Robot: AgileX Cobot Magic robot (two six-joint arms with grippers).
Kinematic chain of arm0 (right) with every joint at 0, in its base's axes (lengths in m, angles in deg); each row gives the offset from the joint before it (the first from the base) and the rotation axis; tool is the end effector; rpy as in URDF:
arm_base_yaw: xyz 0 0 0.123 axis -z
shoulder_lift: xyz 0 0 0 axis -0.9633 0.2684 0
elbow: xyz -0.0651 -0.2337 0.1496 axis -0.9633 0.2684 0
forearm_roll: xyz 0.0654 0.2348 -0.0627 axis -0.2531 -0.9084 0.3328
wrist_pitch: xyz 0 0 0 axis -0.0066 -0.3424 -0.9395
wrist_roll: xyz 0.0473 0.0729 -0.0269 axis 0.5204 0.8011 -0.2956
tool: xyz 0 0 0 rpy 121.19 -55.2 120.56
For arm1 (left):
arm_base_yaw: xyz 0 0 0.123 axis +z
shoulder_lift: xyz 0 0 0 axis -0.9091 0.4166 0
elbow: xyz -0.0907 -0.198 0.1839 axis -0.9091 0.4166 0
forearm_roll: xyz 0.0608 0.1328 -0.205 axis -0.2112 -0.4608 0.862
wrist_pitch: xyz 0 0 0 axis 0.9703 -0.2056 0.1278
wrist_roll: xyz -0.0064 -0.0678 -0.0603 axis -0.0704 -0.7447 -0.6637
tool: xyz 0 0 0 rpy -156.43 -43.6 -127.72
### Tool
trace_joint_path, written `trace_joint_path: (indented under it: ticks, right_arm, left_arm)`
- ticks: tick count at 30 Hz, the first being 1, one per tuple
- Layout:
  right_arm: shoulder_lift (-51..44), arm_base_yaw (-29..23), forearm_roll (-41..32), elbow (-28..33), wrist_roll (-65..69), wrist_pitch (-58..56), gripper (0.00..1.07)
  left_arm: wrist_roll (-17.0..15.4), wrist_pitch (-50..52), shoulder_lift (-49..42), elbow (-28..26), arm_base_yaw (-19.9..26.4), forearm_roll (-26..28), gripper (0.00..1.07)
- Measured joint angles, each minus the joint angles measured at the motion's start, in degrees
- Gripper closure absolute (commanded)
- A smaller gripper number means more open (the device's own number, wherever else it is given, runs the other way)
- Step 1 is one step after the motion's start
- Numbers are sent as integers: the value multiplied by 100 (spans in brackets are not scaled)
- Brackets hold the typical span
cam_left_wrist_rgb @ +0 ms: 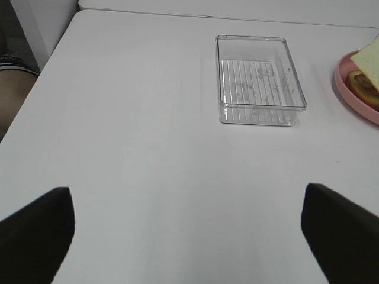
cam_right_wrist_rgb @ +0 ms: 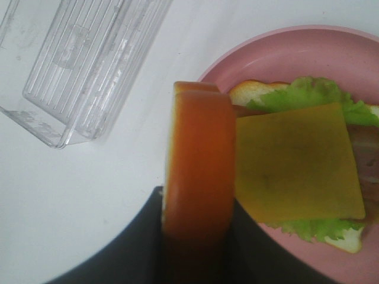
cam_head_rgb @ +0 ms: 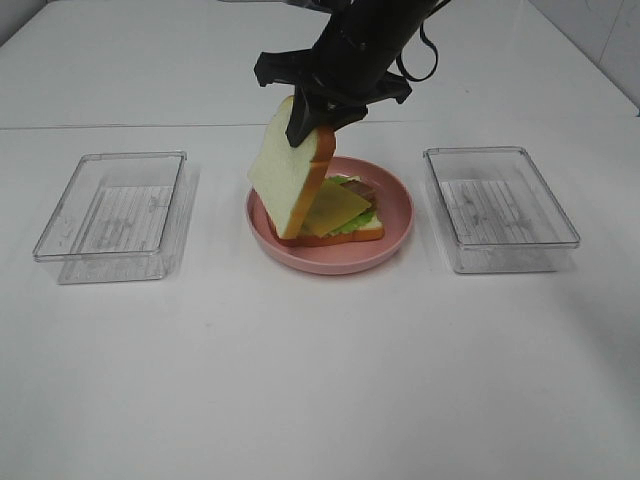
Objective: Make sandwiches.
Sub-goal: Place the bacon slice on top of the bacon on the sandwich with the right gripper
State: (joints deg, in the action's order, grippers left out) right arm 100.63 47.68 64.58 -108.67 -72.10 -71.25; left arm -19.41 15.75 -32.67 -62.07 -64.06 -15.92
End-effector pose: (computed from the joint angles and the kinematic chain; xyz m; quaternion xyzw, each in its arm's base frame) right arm 0.4168 0.2392 0.2274 -0.1737 0.9493 0.2029 0.1659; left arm -0.0092 0.0016 0.2818 -0.0585 0.8491 -0.0121 0.5248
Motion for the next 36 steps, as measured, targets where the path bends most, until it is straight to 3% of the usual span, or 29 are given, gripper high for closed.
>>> trace_joint_path:
  ticks: [18, 21, 22, 23, 24, 25, 26, 27, 36]
  right_arm:
    - [418, 0, 378, -6, 34, 344, 107]
    - [418, 0, 613, -6, 69, 355, 92]
    - [418, 0, 728, -6, 92, 355, 72]
    - [418, 0, 728, -6, 92, 355, 72]
    - [418, 0, 877, -6, 92, 355, 43]
    - [424, 0, 1003, -6, 92, 367, 29]
    - [424, 0, 1003, -6, 92, 367, 29]
    - [435, 0, 1243, -6, 92, 367, 9]
    - [418, 0, 2389, -6, 241, 69, 9]
  left_arm:
    - [0, 0, 0, 0, 0, 0, 10]
    - [0, 0, 0, 0, 0, 0, 10]
    - [0, 0, 0, 0, 0, 0, 10]
    - [0, 0, 0, 0, 0, 0, 10]
    - [0, 0, 0, 0, 0, 0, 10]
    - [0, 0, 0, 0, 0, 0, 10]
    - [0, 0, 0, 0, 0, 0, 10]
    - [0, 0, 0, 0, 0, 0, 10]
    - [0, 0, 0, 0, 0, 0, 10]
